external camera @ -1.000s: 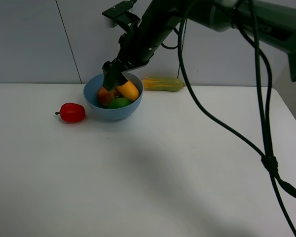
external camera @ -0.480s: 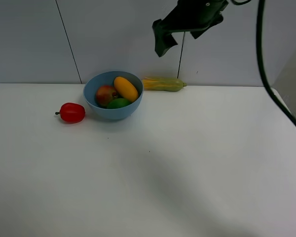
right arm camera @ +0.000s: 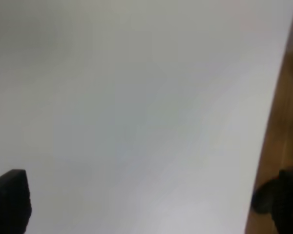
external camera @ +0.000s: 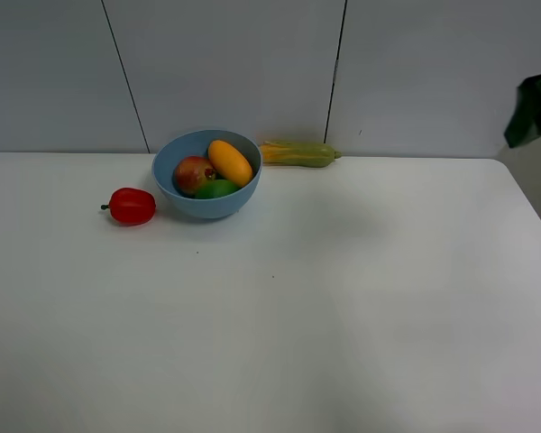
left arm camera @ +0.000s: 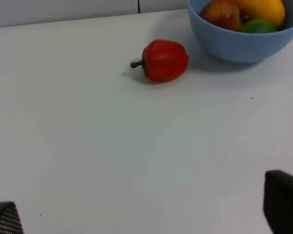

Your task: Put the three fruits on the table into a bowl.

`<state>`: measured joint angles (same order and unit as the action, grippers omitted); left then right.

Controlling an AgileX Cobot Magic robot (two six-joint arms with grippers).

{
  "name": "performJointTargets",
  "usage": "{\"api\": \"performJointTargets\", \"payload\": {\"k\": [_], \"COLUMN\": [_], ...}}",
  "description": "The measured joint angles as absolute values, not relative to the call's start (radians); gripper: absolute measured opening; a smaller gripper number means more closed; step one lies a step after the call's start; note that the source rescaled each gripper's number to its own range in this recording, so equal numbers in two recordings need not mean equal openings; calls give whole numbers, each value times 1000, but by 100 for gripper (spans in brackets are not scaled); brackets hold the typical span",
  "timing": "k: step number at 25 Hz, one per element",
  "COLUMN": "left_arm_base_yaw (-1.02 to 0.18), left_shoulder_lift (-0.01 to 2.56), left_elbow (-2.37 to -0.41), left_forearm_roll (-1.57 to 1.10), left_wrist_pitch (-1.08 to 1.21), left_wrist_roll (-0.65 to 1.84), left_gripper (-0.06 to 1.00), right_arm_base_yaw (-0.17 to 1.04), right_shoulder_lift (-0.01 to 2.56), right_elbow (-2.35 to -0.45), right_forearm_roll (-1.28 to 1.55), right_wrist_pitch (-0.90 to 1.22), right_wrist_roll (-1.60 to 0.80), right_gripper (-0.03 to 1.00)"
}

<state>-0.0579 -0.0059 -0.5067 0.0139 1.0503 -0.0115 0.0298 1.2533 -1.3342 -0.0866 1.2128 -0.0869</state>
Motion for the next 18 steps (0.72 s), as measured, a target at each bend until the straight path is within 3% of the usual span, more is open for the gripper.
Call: {"api": "performJointTargets", "payload": {"k": [5,11,18], "left_arm_base_yaw": [-58,-58,-58], "left_shoulder_lift": [-6,-6,-6], "left_elbow": [-507,-507,-507], "left_forearm_roll": [14,14,14], "left_wrist_pitch": [1050,1050,1050], "left_wrist_roll": [-11,-11,-11], "left_gripper": [100,100,100], "right_arm_base_yaw": [-87,-94,-94], "right_shoulder_lift": [1011,727,301], "right_elbow": [-1201,-1056,-717], "right_forearm_roll": [-110,-110,-90], "right_wrist_pitch": [1214,1186,976], "right_wrist_roll": [-55,-22,0], "right_gripper": [100,100,100]}}
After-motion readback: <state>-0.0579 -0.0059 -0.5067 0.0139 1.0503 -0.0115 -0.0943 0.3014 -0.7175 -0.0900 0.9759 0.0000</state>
